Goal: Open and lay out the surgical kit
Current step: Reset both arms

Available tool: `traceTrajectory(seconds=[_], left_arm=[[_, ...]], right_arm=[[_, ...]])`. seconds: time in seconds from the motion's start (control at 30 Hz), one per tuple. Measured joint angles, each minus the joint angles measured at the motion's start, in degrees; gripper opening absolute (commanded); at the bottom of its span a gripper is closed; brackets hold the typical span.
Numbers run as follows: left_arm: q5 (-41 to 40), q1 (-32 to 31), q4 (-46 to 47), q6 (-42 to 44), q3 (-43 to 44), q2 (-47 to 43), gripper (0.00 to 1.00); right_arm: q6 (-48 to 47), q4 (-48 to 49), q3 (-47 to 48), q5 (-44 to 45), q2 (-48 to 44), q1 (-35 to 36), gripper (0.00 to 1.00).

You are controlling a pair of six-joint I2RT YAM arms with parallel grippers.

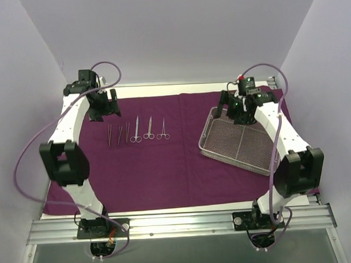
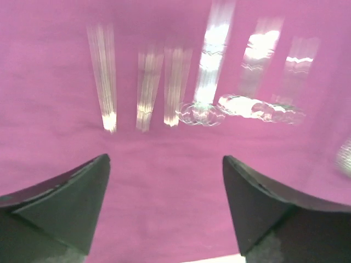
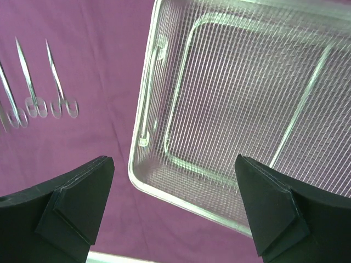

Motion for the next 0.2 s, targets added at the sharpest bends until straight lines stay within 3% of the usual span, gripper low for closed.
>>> traceTrajectory(seconds=[0.13,0.2], left_arm=[[9.0,-1.8,8.0,-5.3,-12.2,-15.4,0.94],[15.3,-3.4,15.2,-10.2,-22.4,-23.8,0.94]], right_arm=[[0.3,1.6,-7.9,0.7,-6.1,5.9,1.0],[0.3,3.5,-12.8,-1.2,-9.7,8.6,1.0]])
